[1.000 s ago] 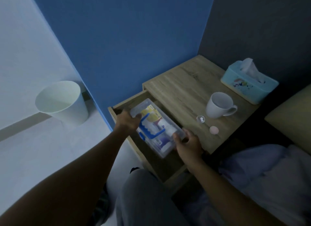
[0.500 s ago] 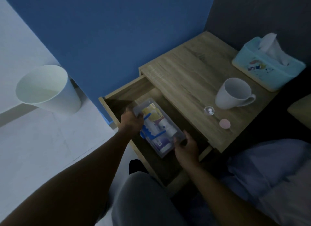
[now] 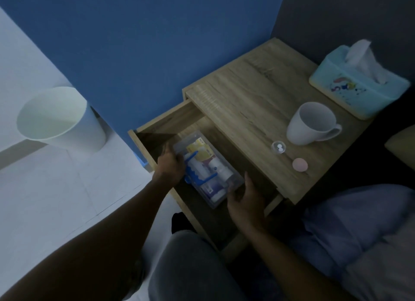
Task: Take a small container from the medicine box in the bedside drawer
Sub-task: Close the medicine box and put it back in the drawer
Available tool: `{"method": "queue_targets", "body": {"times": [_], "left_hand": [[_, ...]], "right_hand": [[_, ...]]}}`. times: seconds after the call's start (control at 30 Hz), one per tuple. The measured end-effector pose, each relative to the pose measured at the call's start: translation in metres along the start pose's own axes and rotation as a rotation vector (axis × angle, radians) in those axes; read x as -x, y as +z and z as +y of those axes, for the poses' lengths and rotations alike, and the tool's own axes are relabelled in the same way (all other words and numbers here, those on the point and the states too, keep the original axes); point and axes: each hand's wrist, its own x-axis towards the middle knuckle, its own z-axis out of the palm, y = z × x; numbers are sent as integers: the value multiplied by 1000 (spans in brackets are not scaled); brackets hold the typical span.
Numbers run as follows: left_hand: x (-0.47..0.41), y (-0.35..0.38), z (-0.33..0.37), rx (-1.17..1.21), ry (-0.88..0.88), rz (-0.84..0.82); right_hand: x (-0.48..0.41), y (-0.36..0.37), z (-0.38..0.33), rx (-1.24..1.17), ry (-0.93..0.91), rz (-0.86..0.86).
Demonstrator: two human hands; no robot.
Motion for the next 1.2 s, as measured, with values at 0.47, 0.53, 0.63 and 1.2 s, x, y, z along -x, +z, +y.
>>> {"method": "queue_targets", "body": {"times": [0.47, 0.53, 0.63, 1.2], "left_hand": [[58, -19, -34, -149, 283, 194], [61, -16, -45, 56, 48, 189], [61, -9, -62, 167, -236, 36], [24, 31, -36, 349, -124, -244]], "right_hand": [[-4, -58, -38, 524, -737, -76], [-21, -63, -41, 720, -812, -39], [-44, -69, -41, 875, -876, -23], [-73, -71, -17, 625, -824, -109]]}}
